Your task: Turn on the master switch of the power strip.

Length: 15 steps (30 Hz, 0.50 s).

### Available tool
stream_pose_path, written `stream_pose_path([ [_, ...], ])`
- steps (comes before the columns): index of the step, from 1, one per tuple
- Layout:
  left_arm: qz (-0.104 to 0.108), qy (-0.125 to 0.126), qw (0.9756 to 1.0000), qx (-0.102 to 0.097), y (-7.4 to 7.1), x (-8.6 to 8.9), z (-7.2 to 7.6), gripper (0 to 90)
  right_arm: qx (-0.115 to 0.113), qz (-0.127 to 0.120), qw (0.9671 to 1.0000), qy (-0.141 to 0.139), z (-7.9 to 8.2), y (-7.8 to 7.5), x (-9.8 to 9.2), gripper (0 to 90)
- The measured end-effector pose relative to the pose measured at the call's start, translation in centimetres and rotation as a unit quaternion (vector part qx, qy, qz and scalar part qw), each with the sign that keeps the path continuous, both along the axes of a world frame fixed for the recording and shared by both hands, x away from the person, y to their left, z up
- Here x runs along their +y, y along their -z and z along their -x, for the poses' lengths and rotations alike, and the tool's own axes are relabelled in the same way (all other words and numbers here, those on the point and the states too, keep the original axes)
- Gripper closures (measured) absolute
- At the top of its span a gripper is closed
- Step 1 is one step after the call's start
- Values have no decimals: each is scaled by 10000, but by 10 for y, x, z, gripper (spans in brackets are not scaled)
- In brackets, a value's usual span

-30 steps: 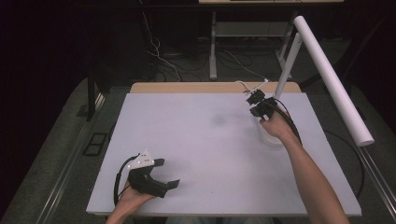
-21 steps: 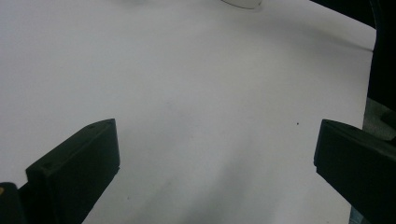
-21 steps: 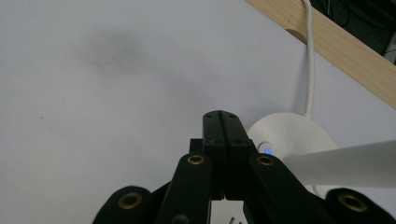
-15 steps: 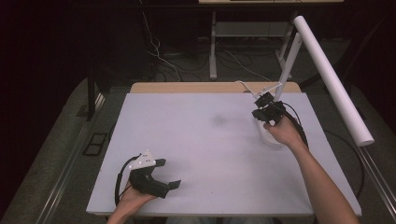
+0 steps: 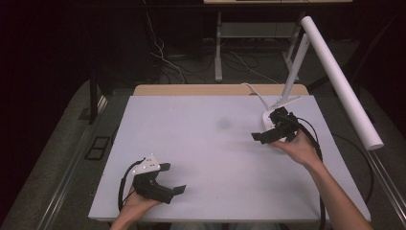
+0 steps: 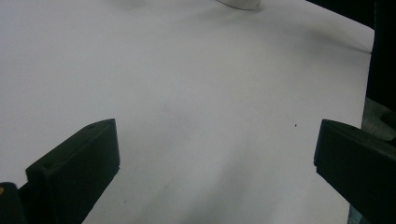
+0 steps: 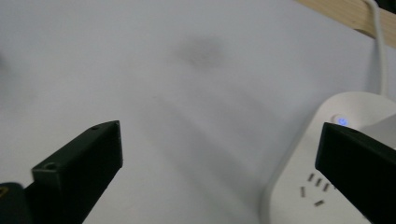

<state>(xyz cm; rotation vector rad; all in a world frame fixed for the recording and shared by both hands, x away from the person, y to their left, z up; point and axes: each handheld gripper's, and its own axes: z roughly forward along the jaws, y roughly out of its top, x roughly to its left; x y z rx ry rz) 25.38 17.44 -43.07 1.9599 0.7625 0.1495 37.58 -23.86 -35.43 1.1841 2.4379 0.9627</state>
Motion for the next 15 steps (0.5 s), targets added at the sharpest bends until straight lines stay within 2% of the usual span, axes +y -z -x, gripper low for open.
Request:
stream_pose_path([
  [10,-10,-14,10000,8,0,1,0,0,-94,-509,9987,-20,37,-2,-14,0],
  [15,-22,-10,10000,-4,0,1,0,0,-124,-670,9977,9,53,1,-21,0],
])
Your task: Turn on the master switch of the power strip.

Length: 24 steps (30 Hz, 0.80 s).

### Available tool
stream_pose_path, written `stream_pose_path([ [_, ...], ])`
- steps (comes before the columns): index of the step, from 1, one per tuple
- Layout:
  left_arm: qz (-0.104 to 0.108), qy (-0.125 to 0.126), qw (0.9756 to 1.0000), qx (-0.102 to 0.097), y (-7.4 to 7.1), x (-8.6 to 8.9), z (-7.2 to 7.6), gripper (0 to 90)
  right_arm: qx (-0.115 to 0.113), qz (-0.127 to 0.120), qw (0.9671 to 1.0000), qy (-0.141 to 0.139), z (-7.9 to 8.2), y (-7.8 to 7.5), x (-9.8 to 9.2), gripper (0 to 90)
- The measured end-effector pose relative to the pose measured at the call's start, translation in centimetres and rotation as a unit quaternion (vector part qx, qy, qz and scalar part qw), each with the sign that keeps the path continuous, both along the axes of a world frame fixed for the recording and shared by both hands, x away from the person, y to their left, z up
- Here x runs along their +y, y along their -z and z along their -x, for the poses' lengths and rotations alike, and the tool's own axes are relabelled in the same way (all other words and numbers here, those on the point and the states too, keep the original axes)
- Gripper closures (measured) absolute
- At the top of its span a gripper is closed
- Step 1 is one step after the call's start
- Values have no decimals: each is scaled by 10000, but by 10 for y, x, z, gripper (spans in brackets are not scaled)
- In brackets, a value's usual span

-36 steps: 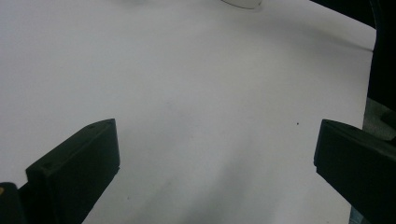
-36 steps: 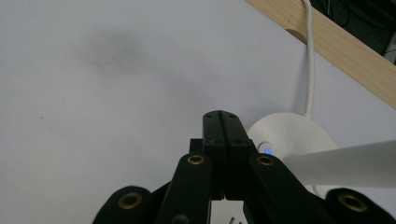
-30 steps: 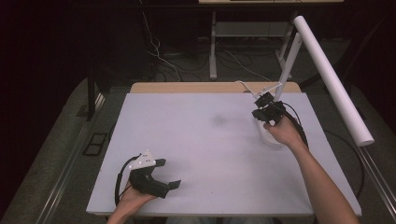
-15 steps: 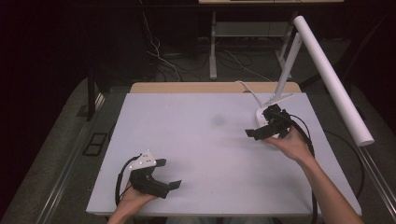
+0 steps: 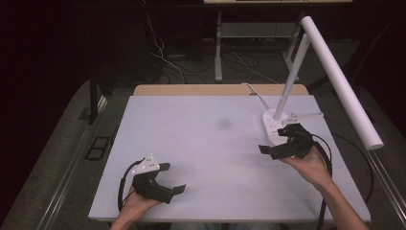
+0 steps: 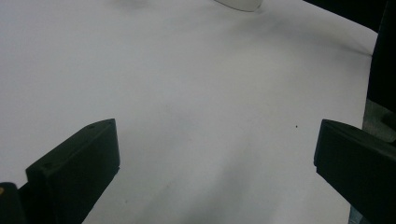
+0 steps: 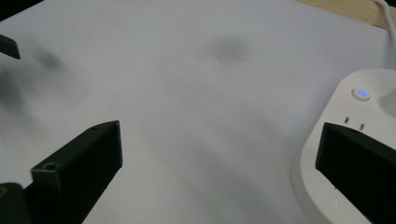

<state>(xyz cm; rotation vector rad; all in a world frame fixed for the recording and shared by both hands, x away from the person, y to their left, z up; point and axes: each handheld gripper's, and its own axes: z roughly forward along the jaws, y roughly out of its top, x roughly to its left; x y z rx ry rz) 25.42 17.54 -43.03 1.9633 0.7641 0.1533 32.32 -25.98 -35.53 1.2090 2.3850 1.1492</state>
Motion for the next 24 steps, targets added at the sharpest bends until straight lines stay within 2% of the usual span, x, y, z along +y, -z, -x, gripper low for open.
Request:
stream_pose_path([
  [8,13,-15,10000,12,0,0,0,0,43,-207,9998,29,22,15,-10,0],
  [14,20,-29,10000,10,0,0,1,0,73,-464,9989,35,41,33,-17,0],
  [24,6,-16,10000,35,1,-1,0,0,-102,-590,9976,346,73,64,-26,0],
])
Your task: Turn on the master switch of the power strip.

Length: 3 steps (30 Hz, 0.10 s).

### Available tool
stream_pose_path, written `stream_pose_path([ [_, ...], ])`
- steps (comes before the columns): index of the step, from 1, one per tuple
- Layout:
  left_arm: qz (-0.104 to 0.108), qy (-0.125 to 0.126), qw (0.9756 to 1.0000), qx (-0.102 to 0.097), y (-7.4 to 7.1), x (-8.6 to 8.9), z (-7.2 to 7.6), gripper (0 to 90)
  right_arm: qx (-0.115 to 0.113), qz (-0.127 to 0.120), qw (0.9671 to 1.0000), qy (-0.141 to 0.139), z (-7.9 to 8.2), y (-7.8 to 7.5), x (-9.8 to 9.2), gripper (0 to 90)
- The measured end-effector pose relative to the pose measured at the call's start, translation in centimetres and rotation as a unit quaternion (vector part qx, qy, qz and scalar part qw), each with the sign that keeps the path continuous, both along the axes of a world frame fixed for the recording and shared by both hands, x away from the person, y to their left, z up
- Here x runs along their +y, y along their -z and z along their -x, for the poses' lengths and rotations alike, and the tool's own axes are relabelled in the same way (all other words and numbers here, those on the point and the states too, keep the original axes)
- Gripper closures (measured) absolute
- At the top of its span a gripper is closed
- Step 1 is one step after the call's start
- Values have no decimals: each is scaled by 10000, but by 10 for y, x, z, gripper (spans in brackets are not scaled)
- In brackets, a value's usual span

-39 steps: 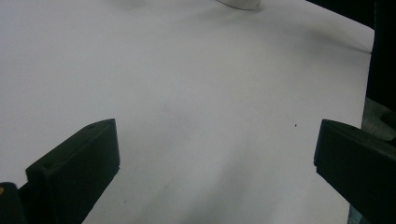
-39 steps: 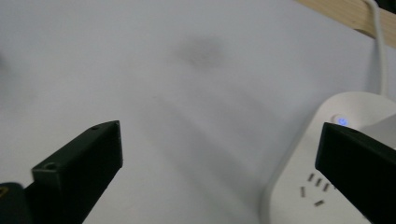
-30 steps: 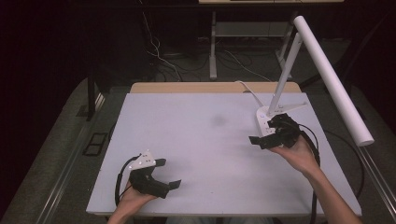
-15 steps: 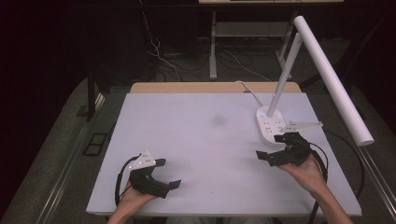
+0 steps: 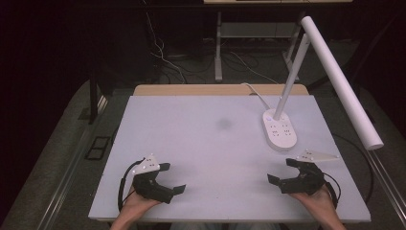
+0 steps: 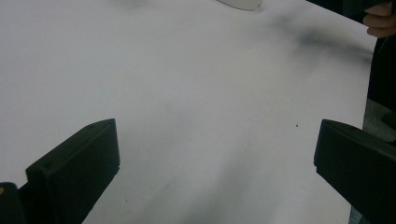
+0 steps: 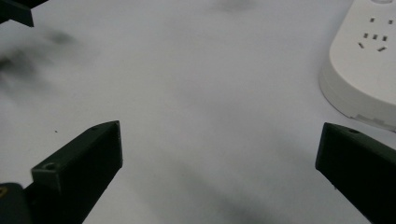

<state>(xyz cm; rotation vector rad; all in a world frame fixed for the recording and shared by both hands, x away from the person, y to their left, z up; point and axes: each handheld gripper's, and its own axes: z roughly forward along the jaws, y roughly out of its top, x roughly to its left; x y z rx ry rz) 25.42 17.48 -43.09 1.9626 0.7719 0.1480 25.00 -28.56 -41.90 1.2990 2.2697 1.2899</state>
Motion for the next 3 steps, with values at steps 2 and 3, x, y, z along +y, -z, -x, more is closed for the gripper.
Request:
stream_pose_path([
  [2,-18,23,10000,-17,0,0,-1,0,-50,16,10000,6,3,3,-1,0],
  [3,-19,29,10000,-16,0,0,-1,0,-97,23,9999,-21,3,4,-1,0],
])
